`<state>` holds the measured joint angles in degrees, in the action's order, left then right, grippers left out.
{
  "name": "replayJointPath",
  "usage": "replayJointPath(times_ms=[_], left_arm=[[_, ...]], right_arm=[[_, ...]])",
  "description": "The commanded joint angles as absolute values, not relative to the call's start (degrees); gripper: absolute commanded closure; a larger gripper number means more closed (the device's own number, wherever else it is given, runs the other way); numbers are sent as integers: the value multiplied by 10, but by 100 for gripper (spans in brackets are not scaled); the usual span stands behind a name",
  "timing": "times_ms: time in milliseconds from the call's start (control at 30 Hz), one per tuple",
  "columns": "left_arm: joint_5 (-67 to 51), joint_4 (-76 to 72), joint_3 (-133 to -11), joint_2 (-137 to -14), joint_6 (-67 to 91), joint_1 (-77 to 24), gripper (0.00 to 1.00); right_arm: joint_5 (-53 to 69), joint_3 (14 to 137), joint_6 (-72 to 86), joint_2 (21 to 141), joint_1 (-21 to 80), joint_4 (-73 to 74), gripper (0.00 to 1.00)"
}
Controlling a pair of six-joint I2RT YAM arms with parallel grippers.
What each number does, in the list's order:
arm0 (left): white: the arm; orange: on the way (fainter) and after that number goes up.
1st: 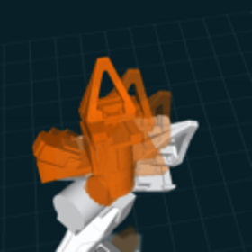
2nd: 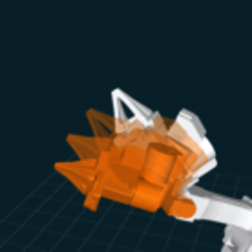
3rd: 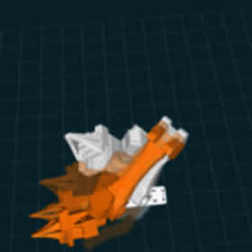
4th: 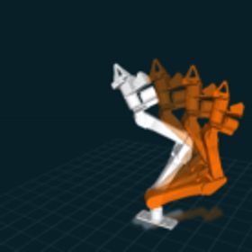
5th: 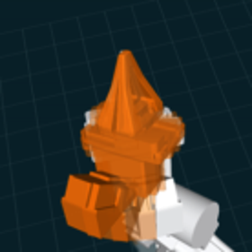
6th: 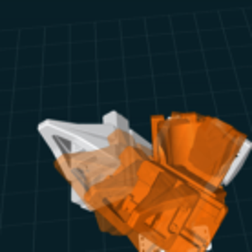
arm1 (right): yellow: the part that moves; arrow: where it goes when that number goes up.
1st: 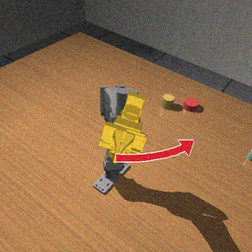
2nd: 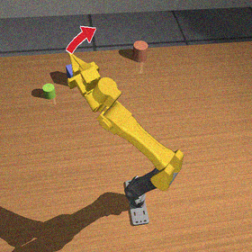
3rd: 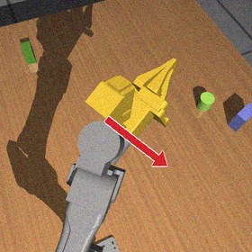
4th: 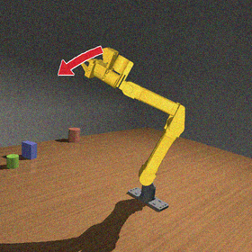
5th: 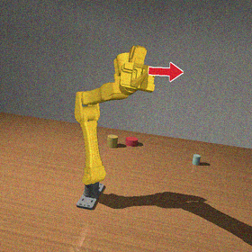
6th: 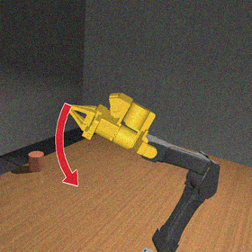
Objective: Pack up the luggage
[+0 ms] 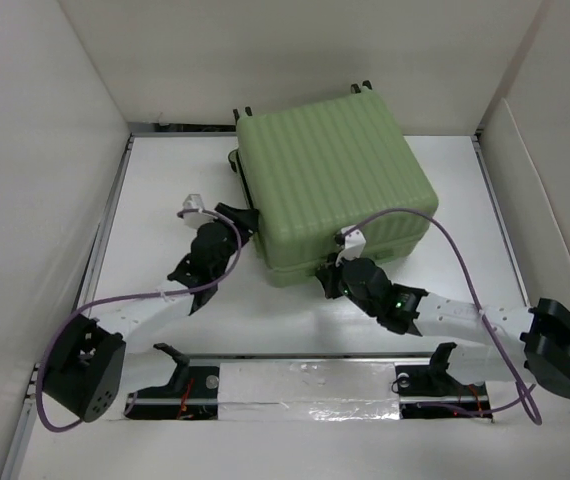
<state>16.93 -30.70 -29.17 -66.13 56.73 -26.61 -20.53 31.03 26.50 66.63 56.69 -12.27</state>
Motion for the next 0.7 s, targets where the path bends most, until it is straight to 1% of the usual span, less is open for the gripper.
replayJointPath(times_ms=[0,167,300,367,433,533,667], left_arm=[[71,-364,-264,-679,601,-372,52],[105,-395,-250,-662,636,-462,52],[110,-403,-247,-641,649,-499,52],[102,-409,-246,-631,647,-499,52],[99,-408,-244,-616,643,-499,51],[98,-410,-247,-603,639,-499,51],[70,-439,-255,-607,649,-499,50]], right_arm=[[-171,345,273,682,614,-163,100],[-164,359,284,742,658,-207,100],[-175,385,292,782,707,-200,100],[-203,392,298,785,736,-165,100],[-231,380,315,764,751,-141,100],[-229,351,326,701,758,-136,100],[-197,296,327,651,758,-202,100]])
